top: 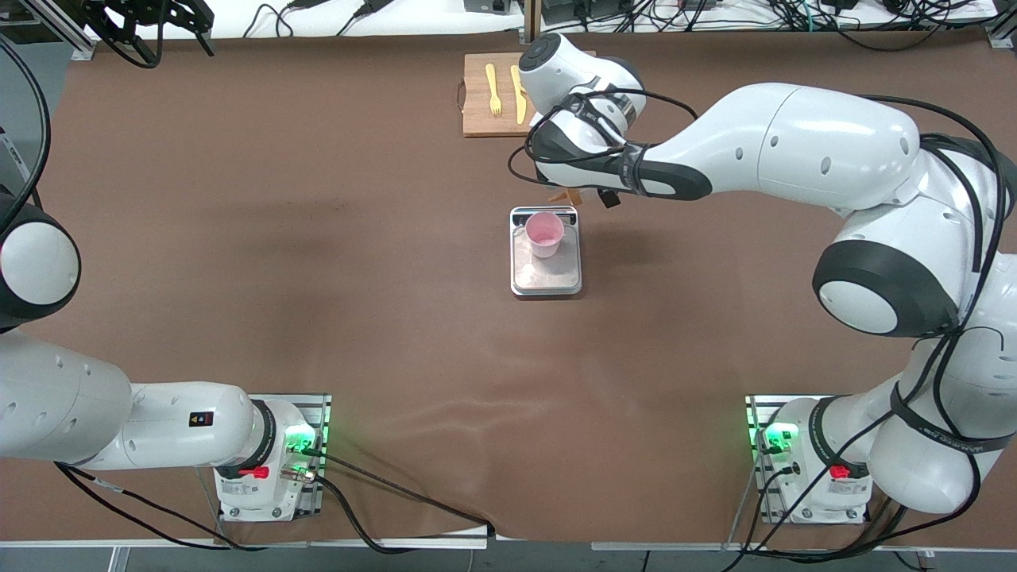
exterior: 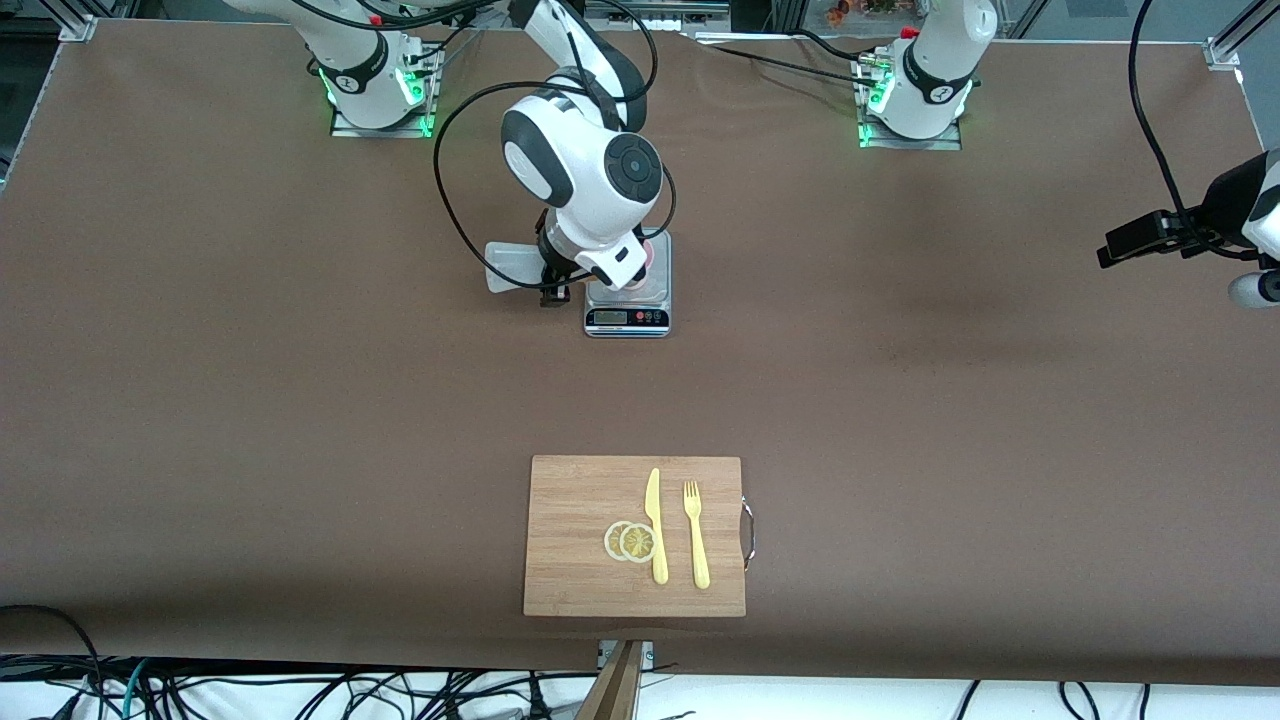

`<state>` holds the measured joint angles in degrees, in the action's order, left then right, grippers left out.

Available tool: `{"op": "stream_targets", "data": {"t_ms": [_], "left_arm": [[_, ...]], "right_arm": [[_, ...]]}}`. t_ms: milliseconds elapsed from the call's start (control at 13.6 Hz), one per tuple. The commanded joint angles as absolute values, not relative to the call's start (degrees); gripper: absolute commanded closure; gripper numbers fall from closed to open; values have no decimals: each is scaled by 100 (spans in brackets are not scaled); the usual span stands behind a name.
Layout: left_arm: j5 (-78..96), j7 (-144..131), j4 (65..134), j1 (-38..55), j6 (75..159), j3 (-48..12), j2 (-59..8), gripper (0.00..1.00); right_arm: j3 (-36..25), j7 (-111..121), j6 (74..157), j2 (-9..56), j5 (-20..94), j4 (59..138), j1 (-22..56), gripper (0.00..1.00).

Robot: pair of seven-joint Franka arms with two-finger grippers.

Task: Add sauce to pink cup with both arms
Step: 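Tilt the bottle nozzle into the pink cup with the right gripper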

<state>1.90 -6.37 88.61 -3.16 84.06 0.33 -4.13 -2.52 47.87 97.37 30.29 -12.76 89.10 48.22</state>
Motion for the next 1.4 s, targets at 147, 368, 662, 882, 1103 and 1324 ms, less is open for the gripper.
{"op": "stream_targets", "data": {"t_ms": [147, 368, 662, 882, 1103, 1324], "left_arm": [[281, -694, 8859, -316, 8358, 26, -396, 0], [281, -686, 8859, -316, 8358, 26, -396, 0], [281, -686, 8859, -316, 8358, 26, -396, 0], [281, -686, 8859, -316, 8367, 26, -404, 0], [281, -686, 8859, -316, 8367, 26, -404, 0], [281, -686, 8851, -316, 8376, 26, -431, 0]], "right_arm": [[-299, 4693, 9571, 3050, -1424, 8824, 4931, 100], [-299, 4711, 9554, 3050, -1476, 8833, 4931, 100], [-299, 4737, 9519, 3050, -1477, 8833, 4948, 100], [-299, 4737, 9510, 3050, -1477, 8842, 4992, 100], [-290, 4746, 9510, 3050, -1555, 8842, 5036, 100], [-290, 5008, 9378, 3059, -1687, 8851, 5106, 100]]}}
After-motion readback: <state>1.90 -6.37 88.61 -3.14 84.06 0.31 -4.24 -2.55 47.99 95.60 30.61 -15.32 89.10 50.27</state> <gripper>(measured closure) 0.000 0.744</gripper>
